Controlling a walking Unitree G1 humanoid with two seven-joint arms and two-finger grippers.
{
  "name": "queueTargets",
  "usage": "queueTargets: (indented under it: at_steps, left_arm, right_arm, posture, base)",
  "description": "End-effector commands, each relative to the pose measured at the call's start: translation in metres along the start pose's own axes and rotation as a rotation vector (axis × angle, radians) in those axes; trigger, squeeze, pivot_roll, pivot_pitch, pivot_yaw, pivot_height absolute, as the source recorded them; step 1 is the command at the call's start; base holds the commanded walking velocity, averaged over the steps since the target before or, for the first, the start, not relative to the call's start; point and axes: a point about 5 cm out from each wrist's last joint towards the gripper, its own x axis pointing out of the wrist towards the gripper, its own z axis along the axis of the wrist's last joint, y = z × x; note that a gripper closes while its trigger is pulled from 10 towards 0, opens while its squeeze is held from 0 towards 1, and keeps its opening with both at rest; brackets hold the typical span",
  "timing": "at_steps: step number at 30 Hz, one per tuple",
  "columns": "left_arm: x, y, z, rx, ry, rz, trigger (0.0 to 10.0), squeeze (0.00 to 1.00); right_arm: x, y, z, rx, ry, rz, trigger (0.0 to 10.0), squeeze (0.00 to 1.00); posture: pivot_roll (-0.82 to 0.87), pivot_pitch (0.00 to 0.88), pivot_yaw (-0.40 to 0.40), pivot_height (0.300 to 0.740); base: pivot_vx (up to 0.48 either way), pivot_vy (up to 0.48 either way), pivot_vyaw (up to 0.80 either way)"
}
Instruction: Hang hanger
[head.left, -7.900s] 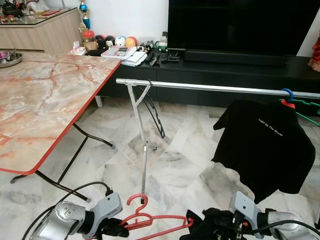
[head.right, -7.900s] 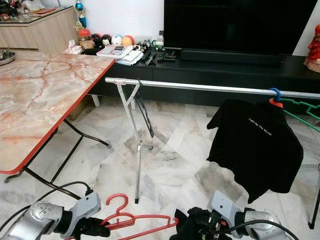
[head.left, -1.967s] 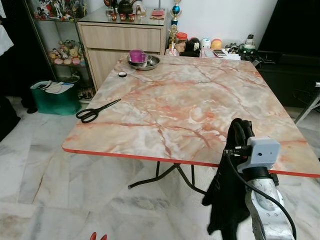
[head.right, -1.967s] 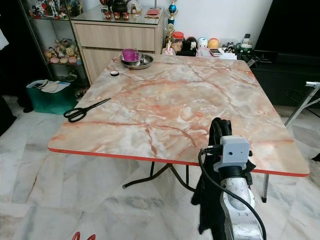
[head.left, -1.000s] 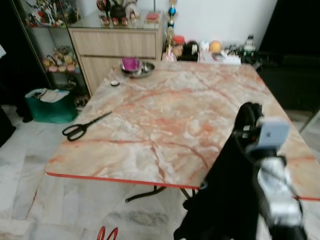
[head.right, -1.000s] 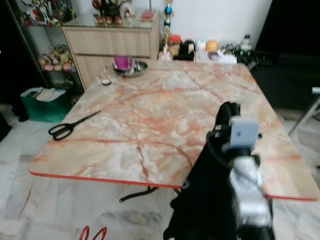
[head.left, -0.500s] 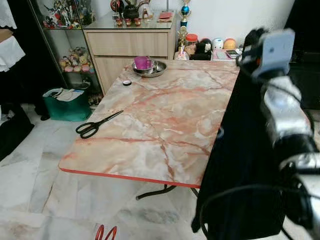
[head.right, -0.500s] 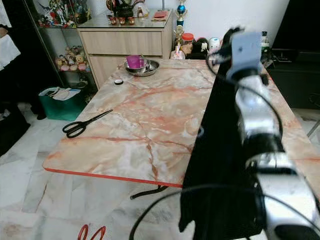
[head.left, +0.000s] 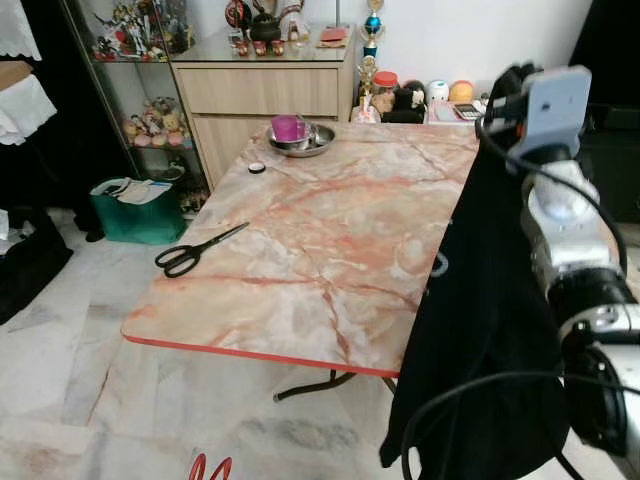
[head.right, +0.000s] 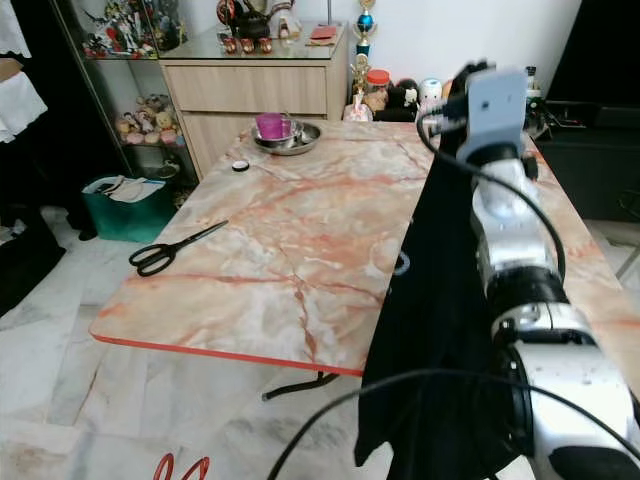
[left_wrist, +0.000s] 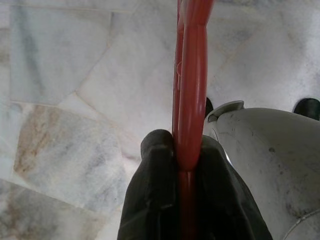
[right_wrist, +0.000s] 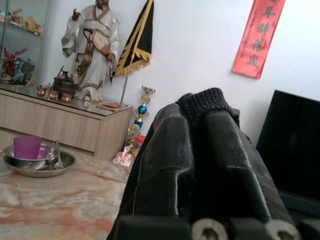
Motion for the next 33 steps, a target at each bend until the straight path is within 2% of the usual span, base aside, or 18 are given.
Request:
queueTargets:
  at_steps: [1, 9, 13, 17, 21, 25, 26, 27, 29, 30, 33]
  left_arm:
    - [-0.001, 0.004, -0.002, -0.011, 0.004, 0.008, 10.0, 0.0]
    - [0.0, 0.004, -0.001, -0.013, 0.001, 0.006, 10.0, 0.0]
    - [-0.001, 0.004, -0.001, -0.016, 0.003, 0.009, 10.0, 0.0]
    - [-0.001, 0.004, -0.002, -0.019, 0.005, 0.009, 10.0, 0.0]
    - [-0.001, 0.003, -0.003, -0.021, 0.005, 0.007, 10.0, 0.0]
    - [-0.001, 0.002, -0.003, -0.032, 0.004, 0.009, 10.0, 0.0]
    - [-0.001, 0.002, -0.004, -0.036, 0.0, 0.005, 10.0, 0.0]
    - [-0.001, 0.002, -0.004, -0.036, 0.0, 0.005, 10.0, 0.0]
    - [-0.001, 0.0, -0.005, -0.039, 0.003, -0.001, 10.0, 0.0]
    - [-0.001, -0.001, -0.007, -0.035, 0.01, -0.005, 10.0, 0.0]
    - [-0.002, -0.001, -0.008, -0.032, 0.014, -0.008, 10.0, 0.0]
  right_arm:
    - [0.004, -0.005, 0.01, 0.02, -0.043, -0.031, 10.0, 0.0]
    - [0.01, -0.008, 0.024, 0.035, -0.099, -0.049, 10.0, 0.0]
    - [0.016, -0.016, 0.037, 0.029, -0.133, -0.078, 10.0, 0.0]
    - [0.018, -0.019, 0.042, 0.035, -0.151, -0.085, 10.0, 0.0]
    - [0.016, -0.016, 0.037, 0.038, -0.144, -0.078, 10.0, 0.0]
    - [0.007, -0.006, 0.02, 0.05, -0.107, -0.04, 10.0, 0.0]
    - [-0.001, 0.0, 0.006, 0.06, -0.063, -0.026, 10.0, 0.0]
    - [-0.001, 0.0, 0.006, 0.06, -0.063, -0.026, 10.0, 0.0]
    - [-0.023, 0.01, -0.025, 0.084, 0.025, -0.001, 10.0, 0.0]
    - [-0.043, 0.014, -0.049, 0.102, 0.098, 0.001, 10.0, 0.0]
    - [-0.068, 0.016, -0.074, 0.119, 0.178, -0.026, 10.0, 0.0]
  posture:
    - [0.1, 0.044, 0.029, 0.74]
    - [0.11, 0.036, 0.027, 0.74]
    - [0.11, 0.034, 0.023, 0.74]
    - [0.11, 0.037, 0.021, 0.74]
    - [0.11, 0.042, 0.019, 0.74]
    - [0.11, 0.046, 0.015, 0.74]
    - [0.11, 0.048, 0.015, 0.74]
    - [0.11, 0.048, 0.015, 0.74]
    - [0.1, 0.054, 0.013, 0.74]
    - [0.11, 0.055, 0.011, 0.74]
    - [0.1, 0.059, 0.011, 0.74]
  base:
    - [0.262, 0.0, 0.0]
    - [0.279, 0.0, 0.0]
    - [0.295, 0.0, 0.0]
    - [0.297, 0.0, 0.0]
    - [0.302, 0.0, 0.0]
    - [0.0, 0.0, 0.0]
    - [0.0, 0.0, 0.0]
    - [0.0, 0.0, 0.0]
    - [0.0, 0.0, 0.0]
    - [0.0, 0.0, 0.0]
    - [0.0, 0.0, 0.0]
